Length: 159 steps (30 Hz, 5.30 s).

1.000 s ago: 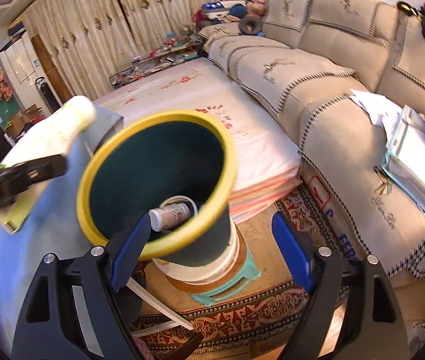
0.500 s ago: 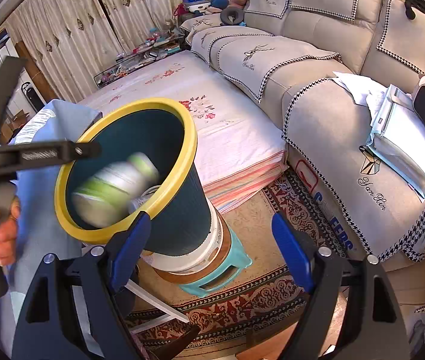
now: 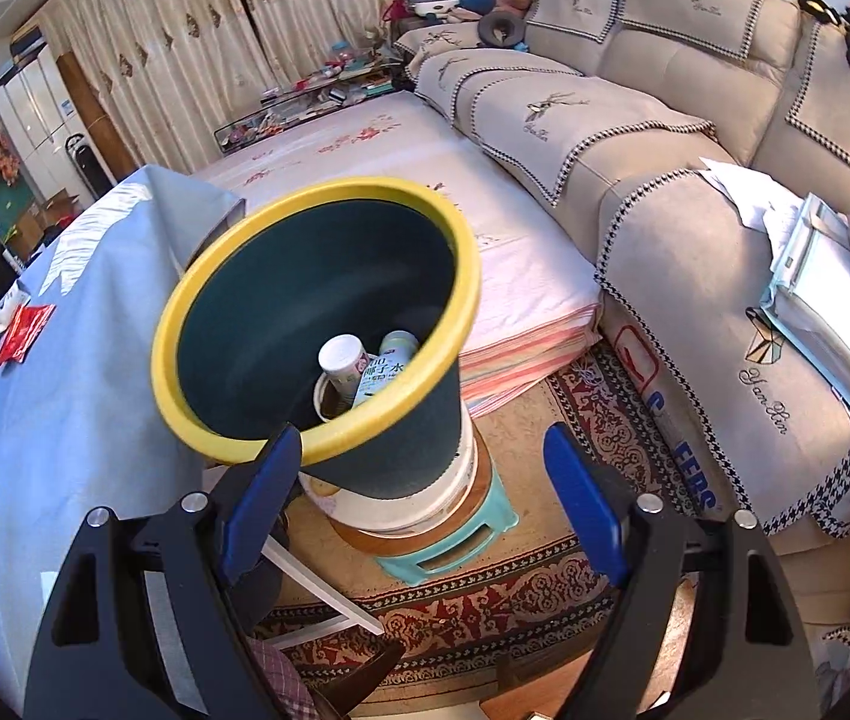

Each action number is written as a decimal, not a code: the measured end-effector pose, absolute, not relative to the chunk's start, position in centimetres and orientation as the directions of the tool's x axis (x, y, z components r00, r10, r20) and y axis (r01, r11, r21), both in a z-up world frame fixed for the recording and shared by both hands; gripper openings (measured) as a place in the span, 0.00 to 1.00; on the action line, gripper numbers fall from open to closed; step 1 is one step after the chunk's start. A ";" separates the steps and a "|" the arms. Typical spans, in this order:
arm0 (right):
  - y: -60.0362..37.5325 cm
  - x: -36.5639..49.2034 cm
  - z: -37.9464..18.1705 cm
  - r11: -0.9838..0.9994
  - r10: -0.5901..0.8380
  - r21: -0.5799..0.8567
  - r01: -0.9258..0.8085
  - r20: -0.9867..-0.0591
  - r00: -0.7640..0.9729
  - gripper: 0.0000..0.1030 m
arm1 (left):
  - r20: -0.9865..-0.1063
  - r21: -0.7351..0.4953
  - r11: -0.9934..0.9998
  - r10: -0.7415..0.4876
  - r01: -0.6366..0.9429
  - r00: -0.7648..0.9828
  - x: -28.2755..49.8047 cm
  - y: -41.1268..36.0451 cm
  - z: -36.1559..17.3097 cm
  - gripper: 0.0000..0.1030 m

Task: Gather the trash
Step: 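Move the right gripper to the red snack packet and grasp it, then carry the red packet with the right gripper into the bin and release, then grasp the white toothpaste tube with the left gripper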

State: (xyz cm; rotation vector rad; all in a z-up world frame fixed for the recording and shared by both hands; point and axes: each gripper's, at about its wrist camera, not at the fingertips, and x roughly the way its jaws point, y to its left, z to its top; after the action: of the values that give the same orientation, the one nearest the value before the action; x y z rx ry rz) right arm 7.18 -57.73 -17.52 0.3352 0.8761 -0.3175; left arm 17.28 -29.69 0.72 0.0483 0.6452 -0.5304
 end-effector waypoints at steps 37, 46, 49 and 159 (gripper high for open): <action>-32.4 26.0 -6.9 0.998 -0.045 -0.060 -0.001 -0.758 0.651 0.79 | -0.438 -0.140 0.981 0.062 -0.136 0.897 19.0 8.6 -2.0 0.95; -24.7 32.6 -8.0 0.987 0.097 0.007 -0.158 -0.817 0.569 0.81 | -0.463 -0.151 0.975 0.075 -0.162 0.883 19.4 9.2 -3.1 0.95; -24.1 34.2 -10.0 0.985 0.098 0.007 -0.171 -0.843 0.529 0.84 | -0.487 -0.165 0.975 0.050 -0.149 0.872 19.9 9.4 -3.8 0.95; -51.8 23.5 -15.9 0.947 -0.102 0.084 0.309 -0.835 0.540 0.85 | -0.660 0.051 0.827 -0.393 0.561 0.640 34.3 -4.6 -1.6 0.86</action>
State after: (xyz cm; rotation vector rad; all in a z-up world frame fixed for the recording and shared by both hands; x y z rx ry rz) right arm 23.50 -51.77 -15.95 0.2329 0.9716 -0.2464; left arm 34.26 -4.64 -1.59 0.2625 0.6850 -0.5508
